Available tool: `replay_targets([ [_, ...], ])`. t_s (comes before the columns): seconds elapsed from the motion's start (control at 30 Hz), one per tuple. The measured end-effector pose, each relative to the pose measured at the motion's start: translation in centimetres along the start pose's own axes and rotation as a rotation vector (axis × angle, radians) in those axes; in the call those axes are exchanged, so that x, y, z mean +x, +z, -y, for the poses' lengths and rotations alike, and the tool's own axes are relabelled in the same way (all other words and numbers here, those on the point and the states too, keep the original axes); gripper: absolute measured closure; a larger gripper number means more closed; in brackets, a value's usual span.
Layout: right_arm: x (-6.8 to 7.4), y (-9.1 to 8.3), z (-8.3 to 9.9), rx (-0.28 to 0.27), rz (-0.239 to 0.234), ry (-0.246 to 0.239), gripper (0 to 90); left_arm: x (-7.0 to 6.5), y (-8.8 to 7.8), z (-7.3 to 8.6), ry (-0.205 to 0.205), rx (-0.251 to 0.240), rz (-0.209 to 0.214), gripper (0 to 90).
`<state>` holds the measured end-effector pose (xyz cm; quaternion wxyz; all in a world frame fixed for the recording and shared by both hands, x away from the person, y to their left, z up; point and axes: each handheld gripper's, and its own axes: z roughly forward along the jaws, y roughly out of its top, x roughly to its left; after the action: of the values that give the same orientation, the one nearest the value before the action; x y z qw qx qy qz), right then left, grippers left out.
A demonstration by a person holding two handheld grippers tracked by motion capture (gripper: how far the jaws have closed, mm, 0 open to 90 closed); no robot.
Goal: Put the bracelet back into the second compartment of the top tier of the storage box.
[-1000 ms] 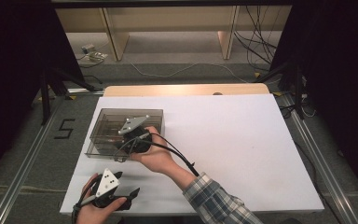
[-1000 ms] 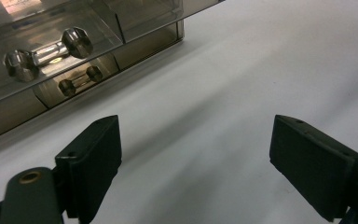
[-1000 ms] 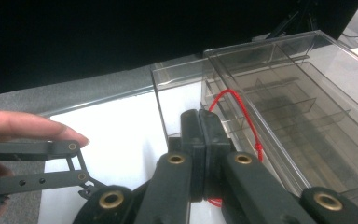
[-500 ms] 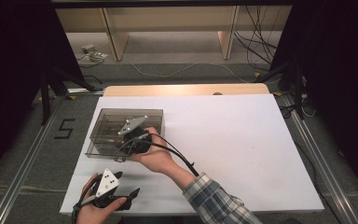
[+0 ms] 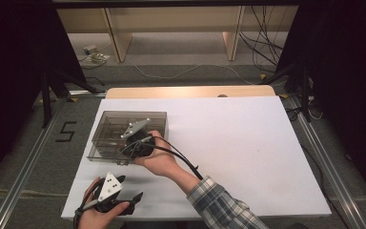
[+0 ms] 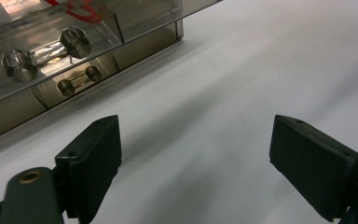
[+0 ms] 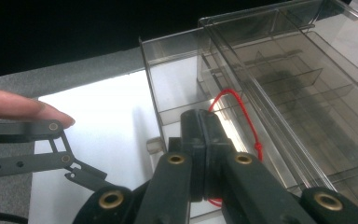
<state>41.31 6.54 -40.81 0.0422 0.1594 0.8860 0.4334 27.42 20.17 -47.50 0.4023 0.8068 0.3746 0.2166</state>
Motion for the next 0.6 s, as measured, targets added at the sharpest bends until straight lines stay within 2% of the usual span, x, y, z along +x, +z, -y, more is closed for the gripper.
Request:
replay_targets([
  [0.6, -0.34, 0.57, 0.27, 0.024, 0.006, 0.02, 90.0, -0.02, 0.02, -0.01, 0.001, -0.001, 0.001, 16.6],
])
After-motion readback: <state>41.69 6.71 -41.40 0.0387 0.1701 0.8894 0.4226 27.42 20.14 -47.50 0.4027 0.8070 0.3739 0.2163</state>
